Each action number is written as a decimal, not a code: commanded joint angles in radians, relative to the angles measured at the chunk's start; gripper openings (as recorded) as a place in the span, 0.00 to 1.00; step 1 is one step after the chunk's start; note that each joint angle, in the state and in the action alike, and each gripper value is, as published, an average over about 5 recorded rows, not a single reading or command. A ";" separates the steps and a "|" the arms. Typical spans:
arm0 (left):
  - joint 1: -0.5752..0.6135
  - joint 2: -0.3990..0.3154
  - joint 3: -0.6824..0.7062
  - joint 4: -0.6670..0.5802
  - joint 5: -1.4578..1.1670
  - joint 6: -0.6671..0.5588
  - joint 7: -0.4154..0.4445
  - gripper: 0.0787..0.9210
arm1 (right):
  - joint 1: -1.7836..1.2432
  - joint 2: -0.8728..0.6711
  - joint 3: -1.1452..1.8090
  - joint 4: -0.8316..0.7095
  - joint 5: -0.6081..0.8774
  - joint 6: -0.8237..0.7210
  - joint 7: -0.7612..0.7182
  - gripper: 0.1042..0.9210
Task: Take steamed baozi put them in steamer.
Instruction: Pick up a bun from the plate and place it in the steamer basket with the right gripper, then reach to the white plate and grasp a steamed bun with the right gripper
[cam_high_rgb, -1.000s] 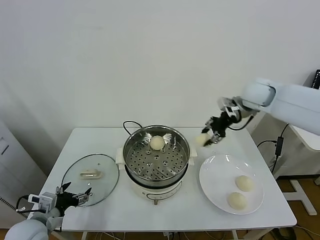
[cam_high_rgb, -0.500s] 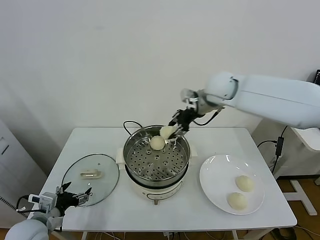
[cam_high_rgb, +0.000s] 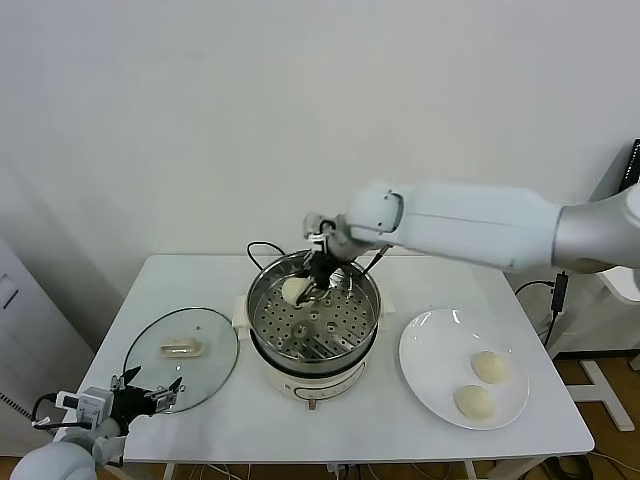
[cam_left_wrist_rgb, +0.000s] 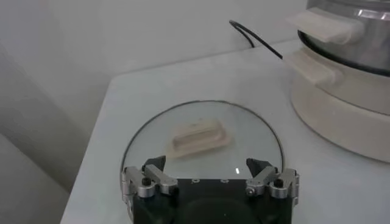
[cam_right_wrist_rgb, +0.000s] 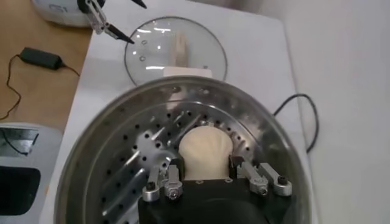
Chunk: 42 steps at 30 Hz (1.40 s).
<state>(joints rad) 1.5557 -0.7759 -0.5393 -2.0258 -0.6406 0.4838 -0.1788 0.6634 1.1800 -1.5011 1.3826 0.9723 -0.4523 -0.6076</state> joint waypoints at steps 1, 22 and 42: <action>0.003 -0.002 -0.003 -0.001 0.001 -0.001 0.001 0.88 | -0.071 0.063 0.005 -0.021 0.003 -0.036 0.065 0.42; 0.002 -0.001 -0.007 0.005 -0.001 -0.003 0.000 0.88 | -0.014 0.016 0.038 -0.024 0.018 -0.058 0.015 0.82; 0.009 -0.004 -0.015 -0.017 -0.002 0.002 -0.002 0.88 | 0.250 -0.595 -0.201 0.047 -0.446 0.295 -0.599 0.88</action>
<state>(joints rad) 1.5635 -0.7801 -0.5545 -2.0409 -0.6425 0.4848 -0.1803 0.8735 0.8049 -1.6274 1.4120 0.7207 -0.2857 -1.0119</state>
